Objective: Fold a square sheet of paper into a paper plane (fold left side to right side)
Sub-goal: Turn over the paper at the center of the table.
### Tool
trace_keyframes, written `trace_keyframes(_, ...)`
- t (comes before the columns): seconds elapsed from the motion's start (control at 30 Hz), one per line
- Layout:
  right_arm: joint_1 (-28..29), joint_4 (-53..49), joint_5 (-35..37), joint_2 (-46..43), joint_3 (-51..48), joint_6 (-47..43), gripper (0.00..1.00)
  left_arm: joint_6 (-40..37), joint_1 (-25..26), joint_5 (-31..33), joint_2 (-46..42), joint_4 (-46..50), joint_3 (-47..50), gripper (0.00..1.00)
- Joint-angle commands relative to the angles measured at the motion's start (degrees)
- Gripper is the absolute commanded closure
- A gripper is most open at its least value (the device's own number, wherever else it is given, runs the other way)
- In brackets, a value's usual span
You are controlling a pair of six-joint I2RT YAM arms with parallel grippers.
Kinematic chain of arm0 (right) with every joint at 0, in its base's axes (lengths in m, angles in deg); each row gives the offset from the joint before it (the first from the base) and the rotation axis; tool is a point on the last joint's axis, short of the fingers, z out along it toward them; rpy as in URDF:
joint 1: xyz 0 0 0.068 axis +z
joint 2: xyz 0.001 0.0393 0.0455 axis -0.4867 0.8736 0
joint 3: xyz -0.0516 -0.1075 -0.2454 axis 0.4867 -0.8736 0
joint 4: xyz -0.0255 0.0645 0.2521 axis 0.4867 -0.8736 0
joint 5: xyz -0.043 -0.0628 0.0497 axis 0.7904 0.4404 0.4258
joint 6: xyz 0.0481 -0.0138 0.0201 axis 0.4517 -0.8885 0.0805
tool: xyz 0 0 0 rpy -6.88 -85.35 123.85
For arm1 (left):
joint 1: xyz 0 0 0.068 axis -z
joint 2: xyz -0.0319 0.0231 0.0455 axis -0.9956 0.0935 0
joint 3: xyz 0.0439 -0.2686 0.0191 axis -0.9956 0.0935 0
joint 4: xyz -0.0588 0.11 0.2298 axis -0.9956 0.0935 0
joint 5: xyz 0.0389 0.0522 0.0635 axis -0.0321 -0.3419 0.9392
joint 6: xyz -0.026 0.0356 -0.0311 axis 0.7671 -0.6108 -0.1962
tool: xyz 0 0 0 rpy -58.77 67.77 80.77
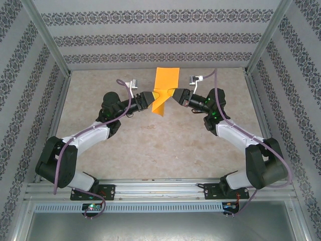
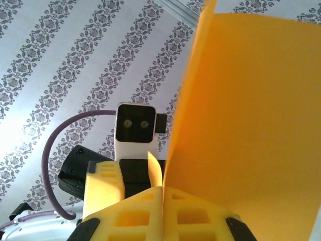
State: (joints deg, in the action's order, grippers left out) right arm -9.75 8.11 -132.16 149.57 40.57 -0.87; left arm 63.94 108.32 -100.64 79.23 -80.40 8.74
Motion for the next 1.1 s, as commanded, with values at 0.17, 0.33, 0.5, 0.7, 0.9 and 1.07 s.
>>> trace_keyframes(0.17,-0.5,2.9,-0.4,-0.8,-0.6,-0.4,0.85,-0.9,0.7,-0.3,0.0,-1.8,-1.8,0.75)
trace_keyframes(0.33,-2.7,-1.2,-0.3,-4.1,-3.3,-3.6,0.73,-3.7,0.6,0.1,-1.7,4.1,-2.3,0.9)
trace_keyframes(0.5,-6.3,-12.8,1.4,-9.9,-6.2,-10.5,0.59,-11.4,0.6,2.6,-6.1,17.8,-3.6,1.0)
trace_keyframes(0.7,-9.9,-36.9,10.4,-19.5,-6.9,-25.2,0.38,-25.9,0.8,9.9,-12.3,44.8,-8.8,1.0)
trace_keyframes(0.9,-10.8,-59.7,29.0,-26.4,-5.8,-37.9,0.14,-39.6,5.0,29.5,-14.0,77.8,-19.4,1.0)
trace_keyframes(1.07,-13.4,-67.8,39.1,-28.6,-7.1,-39.1,0.02,-43.5,15.9,53.5,-11.4,94.9,-26.5,1.0)
